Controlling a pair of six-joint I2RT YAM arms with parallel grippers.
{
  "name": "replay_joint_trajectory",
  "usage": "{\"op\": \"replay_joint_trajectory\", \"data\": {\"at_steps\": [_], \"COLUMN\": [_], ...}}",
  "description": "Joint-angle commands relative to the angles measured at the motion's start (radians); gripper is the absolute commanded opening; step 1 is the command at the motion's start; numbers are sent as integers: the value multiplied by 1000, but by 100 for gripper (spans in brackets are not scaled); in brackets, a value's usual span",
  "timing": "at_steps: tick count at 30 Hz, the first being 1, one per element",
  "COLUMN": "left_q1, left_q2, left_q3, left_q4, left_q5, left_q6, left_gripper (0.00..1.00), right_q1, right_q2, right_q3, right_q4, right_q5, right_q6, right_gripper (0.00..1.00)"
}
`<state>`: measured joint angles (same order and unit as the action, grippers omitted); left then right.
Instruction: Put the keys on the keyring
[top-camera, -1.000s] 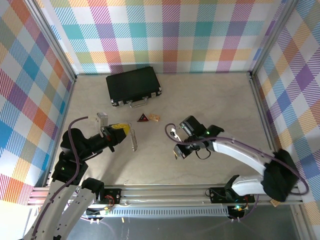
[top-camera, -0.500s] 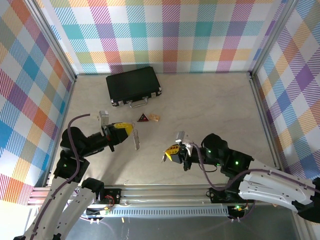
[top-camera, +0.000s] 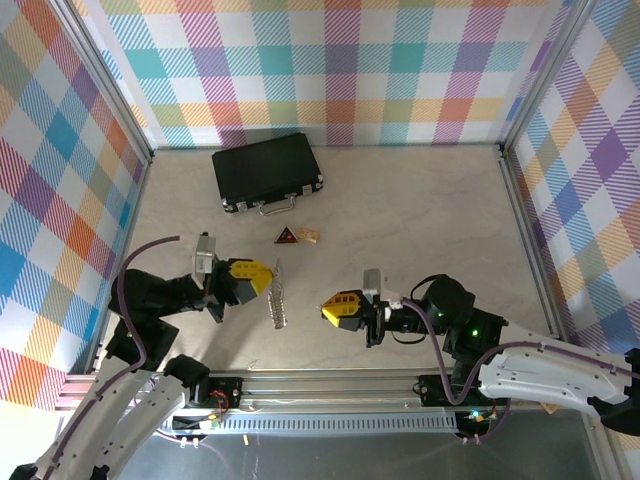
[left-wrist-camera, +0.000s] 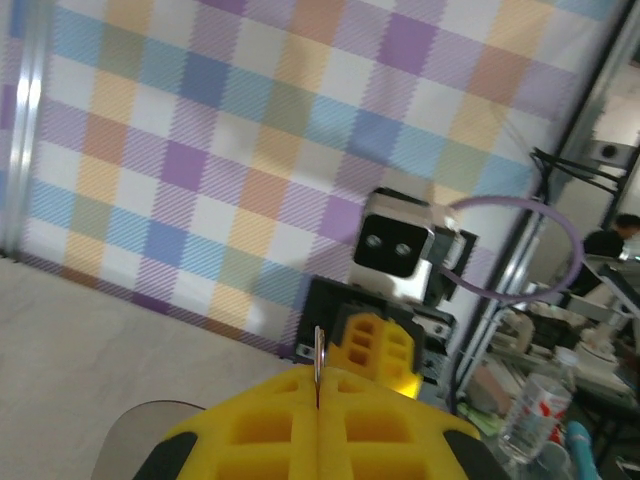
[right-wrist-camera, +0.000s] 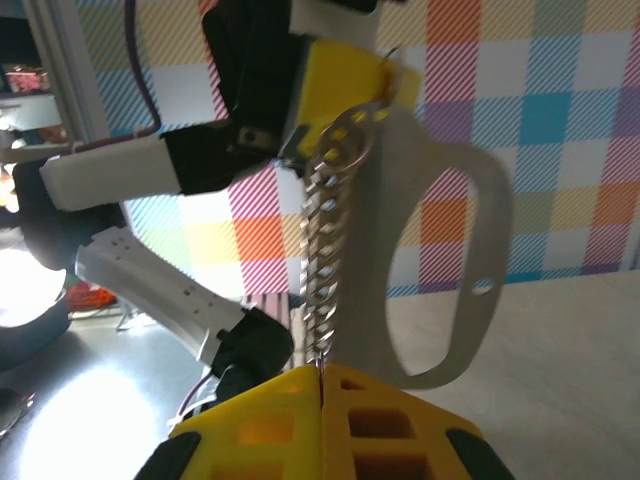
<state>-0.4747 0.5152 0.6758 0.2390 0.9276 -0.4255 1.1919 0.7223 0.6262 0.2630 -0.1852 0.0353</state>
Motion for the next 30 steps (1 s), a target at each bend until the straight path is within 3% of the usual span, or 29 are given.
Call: {"op": "replay_joint_trajectory", "data": {"at_steps": [1, 9, 12, 16, 30], "left_q1": [-57, -129, -168, -225, -260], "left_q2": [29, 76, 73, 52, 62], "left_q3": [19, 46, 36, 34, 20], "left_q4": [40, -1, -42, -141, -153], "left_q5": [20, -6, -46, -122, -157], "left_q6": [73, 131, 153, 221, 240], "left_gripper": [0, 0, 0, 0, 0], "right_q1": [7, 23, 25, 29, 79], "right_q2": [-26, -76, -46, -22, 96], "right_q3": [63, 67, 113, 145, 254], "right_q4": [-52, -122, -203, -225, -272], "right_q5": [96, 170, 244, 240, 260], "right_q6": [-31, -27, -24, -24, -11], "right_gripper": [0, 0, 0, 0, 0]}}
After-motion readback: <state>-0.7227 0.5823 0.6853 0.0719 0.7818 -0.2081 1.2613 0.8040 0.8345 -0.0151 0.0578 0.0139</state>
